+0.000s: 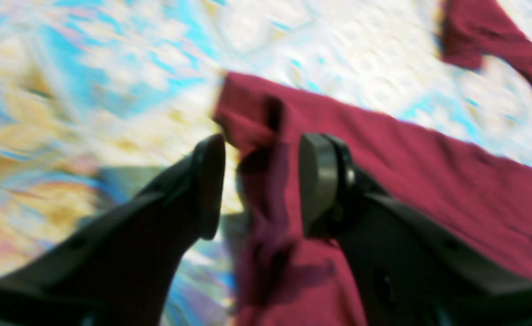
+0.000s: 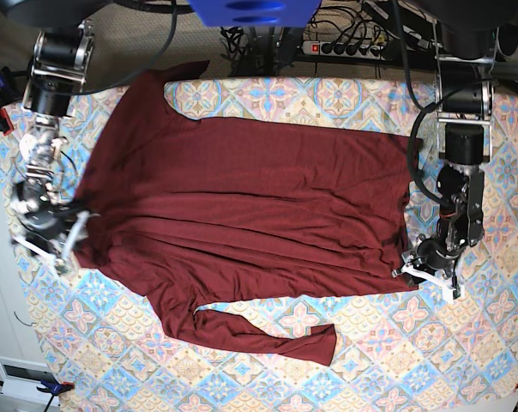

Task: Layout the t-shirt on the table in an organized manner, then fold the t-shirt properly
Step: 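Hold both shirt sides and stretch them apart to flatten the body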

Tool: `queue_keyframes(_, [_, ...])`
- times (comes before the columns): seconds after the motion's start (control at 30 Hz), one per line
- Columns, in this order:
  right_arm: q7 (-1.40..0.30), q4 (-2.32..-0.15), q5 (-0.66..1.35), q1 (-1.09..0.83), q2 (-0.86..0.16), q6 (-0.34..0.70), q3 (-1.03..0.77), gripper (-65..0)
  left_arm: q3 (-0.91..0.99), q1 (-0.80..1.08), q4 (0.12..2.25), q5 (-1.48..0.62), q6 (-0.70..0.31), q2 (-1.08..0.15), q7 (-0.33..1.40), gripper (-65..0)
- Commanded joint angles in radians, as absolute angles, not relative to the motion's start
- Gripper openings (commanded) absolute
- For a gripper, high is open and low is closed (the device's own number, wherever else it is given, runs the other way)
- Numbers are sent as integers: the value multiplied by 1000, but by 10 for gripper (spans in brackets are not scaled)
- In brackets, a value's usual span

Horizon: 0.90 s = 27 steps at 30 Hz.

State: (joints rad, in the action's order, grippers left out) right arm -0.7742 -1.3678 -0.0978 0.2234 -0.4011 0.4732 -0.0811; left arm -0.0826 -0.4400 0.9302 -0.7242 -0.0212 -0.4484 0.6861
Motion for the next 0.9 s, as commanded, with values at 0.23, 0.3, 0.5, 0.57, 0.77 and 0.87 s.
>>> queue_keyframes(0.23, [-759, -1152, -110, 460, -427, 450, 88, -347, 113, -340, 1066, -739, -22, -473, 769, -387])
queue_keyframes(0.3, [-759, -1106, -111, 461, -427, 450, 93, -347, 114, -317, 1081, -739, -22, -483, 766, -387])
queue_keyframes(0.5, [-757, -960, -255, 464, -435, 444, 81, -347, 114, -309, 1082, -739, -22, -492, 766, -387])
queue_keyframes(0.57, [-737, -935, -351, 464, -437, 444, 42, -347, 114, -309, 1082, -739, -22, -493, 766, -387])
queue_keyframes(0.77, [-687, -886, -516, 458, -438, 444, -130, -347, 113, -312, 1082, -739, -24, -490, 773, -387])
queue_keyframes(0.87, [-685, -892, -570, 456, -438, 444, -165, -347, 113, -309, 1082, -740, -24, -490, 773, -387])
